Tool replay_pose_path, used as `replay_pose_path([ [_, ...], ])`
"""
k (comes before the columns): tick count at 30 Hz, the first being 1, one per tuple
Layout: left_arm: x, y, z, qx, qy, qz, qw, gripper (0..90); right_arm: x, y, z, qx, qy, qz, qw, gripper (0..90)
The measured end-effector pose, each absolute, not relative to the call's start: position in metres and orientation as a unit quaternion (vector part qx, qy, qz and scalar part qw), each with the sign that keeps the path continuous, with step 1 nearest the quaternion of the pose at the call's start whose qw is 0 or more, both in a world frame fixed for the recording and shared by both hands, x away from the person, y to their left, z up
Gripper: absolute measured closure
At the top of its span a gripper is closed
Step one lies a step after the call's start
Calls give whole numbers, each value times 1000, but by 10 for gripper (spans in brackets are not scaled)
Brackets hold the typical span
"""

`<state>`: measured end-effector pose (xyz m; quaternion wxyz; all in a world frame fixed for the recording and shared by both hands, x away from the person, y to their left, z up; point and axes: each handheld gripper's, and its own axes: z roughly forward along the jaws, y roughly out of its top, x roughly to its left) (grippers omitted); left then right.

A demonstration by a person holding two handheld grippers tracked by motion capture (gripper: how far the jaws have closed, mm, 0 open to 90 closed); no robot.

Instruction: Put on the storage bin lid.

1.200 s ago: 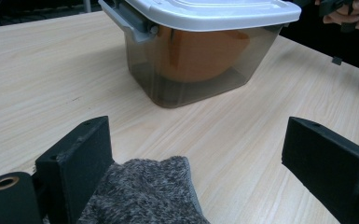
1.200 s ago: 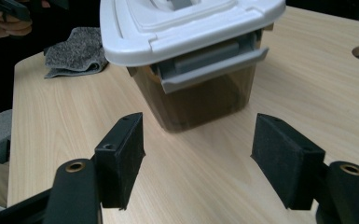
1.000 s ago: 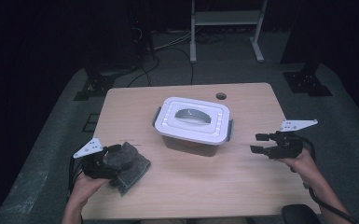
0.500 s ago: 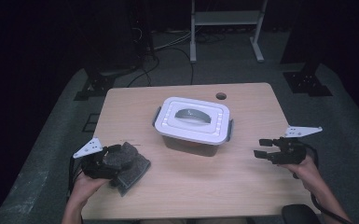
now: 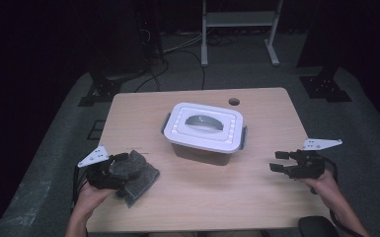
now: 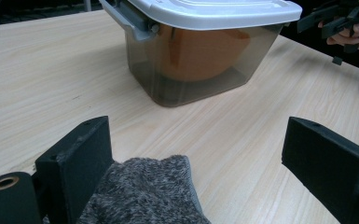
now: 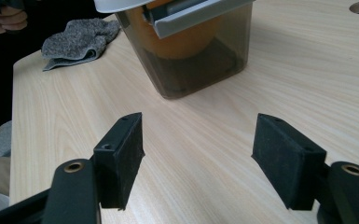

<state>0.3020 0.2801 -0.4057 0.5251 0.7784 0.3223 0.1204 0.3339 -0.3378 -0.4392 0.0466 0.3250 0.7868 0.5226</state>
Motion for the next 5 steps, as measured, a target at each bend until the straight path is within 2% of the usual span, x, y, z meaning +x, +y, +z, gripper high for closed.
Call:
replay_pose_path([
  [5,302,281,-405,777,324,121,526,79,332,-333,-442,317,790,522,50,316],
])
